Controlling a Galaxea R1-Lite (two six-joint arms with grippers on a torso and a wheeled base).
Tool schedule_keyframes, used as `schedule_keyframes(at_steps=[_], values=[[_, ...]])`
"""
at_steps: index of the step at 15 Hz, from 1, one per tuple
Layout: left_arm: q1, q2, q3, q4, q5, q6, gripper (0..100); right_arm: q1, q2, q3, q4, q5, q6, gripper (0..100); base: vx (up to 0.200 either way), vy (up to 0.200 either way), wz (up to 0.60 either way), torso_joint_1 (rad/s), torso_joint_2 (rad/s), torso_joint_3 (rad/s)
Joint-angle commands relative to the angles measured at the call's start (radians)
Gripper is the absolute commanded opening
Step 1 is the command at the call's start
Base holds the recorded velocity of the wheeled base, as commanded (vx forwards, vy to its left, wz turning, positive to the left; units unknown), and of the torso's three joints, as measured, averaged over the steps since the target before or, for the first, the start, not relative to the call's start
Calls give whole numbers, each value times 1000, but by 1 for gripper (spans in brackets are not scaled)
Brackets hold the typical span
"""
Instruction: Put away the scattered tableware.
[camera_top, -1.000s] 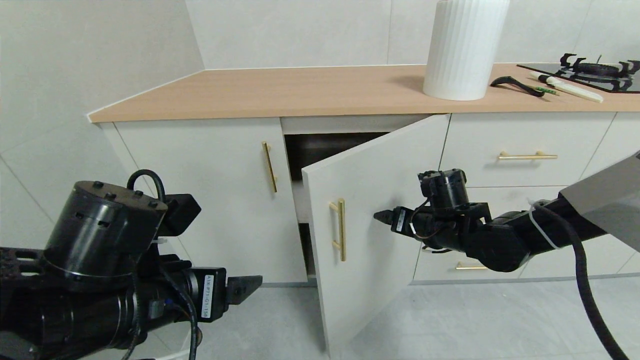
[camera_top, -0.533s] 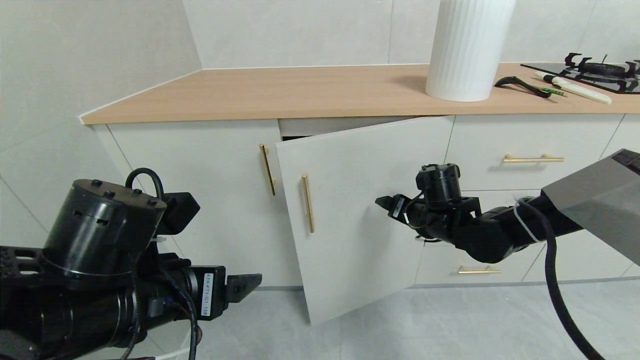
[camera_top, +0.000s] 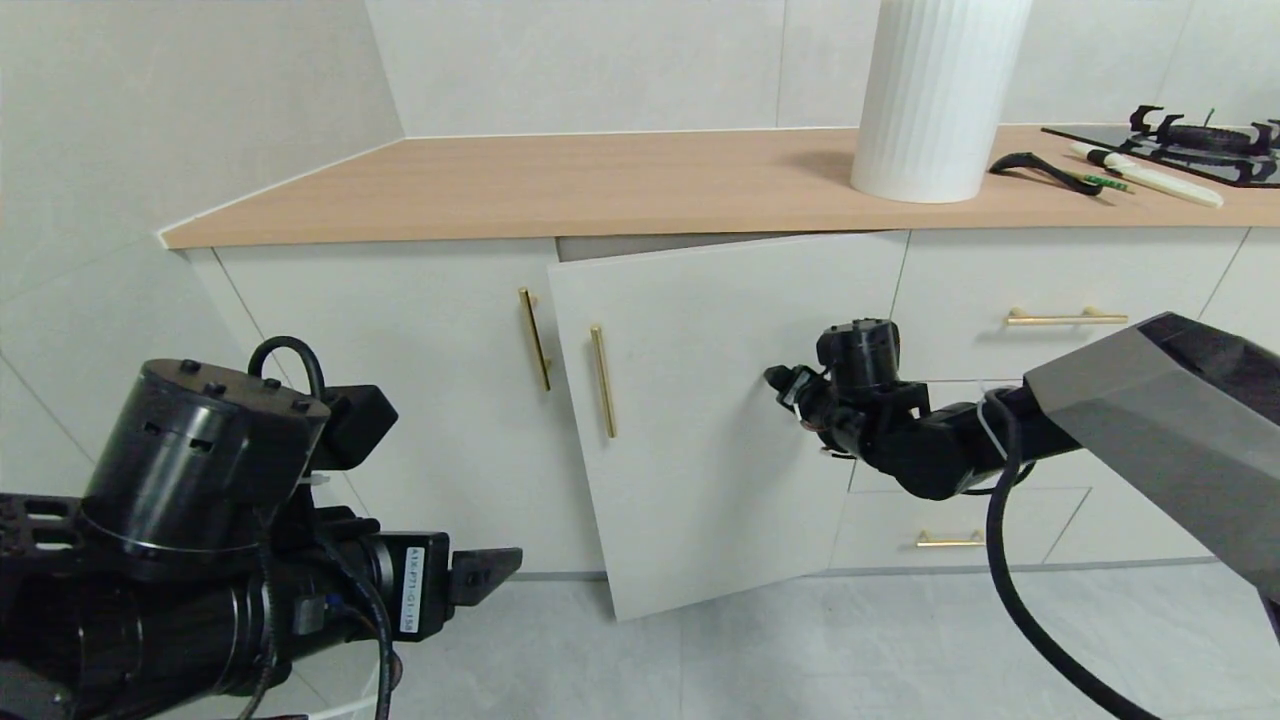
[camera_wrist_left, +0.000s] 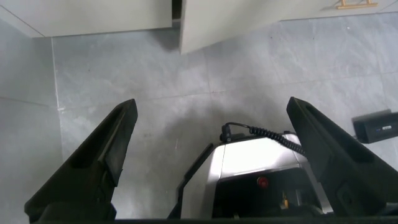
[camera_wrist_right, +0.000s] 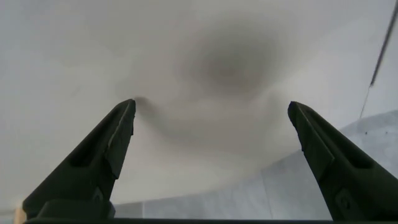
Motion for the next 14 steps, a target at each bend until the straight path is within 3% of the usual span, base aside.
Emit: schedule_keyframes(at_steps=[1, 14], values=[[0, -1, 0, 0, 1, 0, 100, -25, 66, -67, 0, -36, 8, 100, 0, 0, 0, 0, 0, 0], [0, -1, 0, 0, 1, 0, 100, -59, 155, -181, 1, -132, 6, 100, 0, 0, 0, 0, 0, 0]])
